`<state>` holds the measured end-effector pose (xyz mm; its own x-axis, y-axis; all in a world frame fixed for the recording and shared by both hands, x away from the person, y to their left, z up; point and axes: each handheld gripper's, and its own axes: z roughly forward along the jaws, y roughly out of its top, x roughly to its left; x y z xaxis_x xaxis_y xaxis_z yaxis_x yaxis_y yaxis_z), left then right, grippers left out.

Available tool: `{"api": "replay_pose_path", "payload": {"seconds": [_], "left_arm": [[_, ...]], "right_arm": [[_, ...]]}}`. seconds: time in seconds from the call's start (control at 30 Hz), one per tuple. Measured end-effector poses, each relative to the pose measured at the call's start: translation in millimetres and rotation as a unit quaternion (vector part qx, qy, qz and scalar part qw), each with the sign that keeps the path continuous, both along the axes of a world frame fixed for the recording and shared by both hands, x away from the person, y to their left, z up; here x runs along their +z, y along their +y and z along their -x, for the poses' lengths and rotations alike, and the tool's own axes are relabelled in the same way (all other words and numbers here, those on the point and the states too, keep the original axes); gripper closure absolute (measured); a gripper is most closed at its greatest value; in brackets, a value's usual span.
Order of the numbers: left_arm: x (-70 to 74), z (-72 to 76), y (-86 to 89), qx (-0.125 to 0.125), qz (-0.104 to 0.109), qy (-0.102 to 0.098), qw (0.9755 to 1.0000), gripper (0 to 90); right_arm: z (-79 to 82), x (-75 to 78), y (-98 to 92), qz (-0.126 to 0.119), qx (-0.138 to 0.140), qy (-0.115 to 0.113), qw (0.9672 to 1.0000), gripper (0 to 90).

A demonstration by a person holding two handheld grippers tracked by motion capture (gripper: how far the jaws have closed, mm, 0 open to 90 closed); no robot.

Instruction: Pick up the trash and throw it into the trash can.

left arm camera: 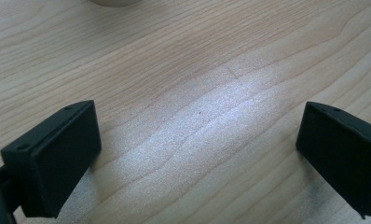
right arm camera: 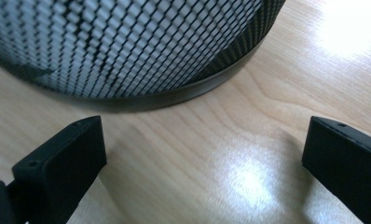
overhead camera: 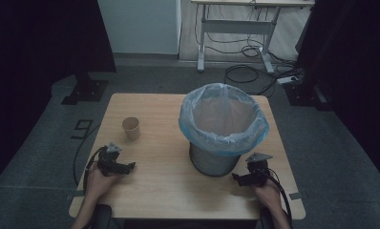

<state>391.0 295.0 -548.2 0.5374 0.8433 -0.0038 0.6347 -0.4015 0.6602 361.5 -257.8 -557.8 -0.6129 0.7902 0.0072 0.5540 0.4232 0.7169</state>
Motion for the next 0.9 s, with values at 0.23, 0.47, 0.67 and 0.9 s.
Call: {"api": "replay_pose_path", "payload": {"seconds": [0.23, 0.47, 0.67, 0.9], "left_arm": [[0.0, 0.2, 0.2, -0.001, 0.0, 0.0, 1.0, 0.0], [0.0, -0.2, -0.4, 0.002, -0.001, 0.0, 1.0, 0.0], [0.0, -4.6, 3.3, -0.018, 0.001, 0.0, 0.9998, 0.0], [2.3, -7.5, 5.0, -0.014, 0.001, 0.005, 0.9999, 1.9]], "right_arm": [[2.1, 0.0, -0.7, -0.001, 0.001, 0.0, 1.0, 0.0], [2.2, -0.1, -0.3, -0.001, -0.001, 0.0, 1.0, 0.0], [2.3, 0.0, 0.0, -0.001, -0.003, 0.0, 1.0, 0.0], [2.4, 0.0, 0.1, -0.001, -0.003, 0.0, 1.0, 0.0]]}}
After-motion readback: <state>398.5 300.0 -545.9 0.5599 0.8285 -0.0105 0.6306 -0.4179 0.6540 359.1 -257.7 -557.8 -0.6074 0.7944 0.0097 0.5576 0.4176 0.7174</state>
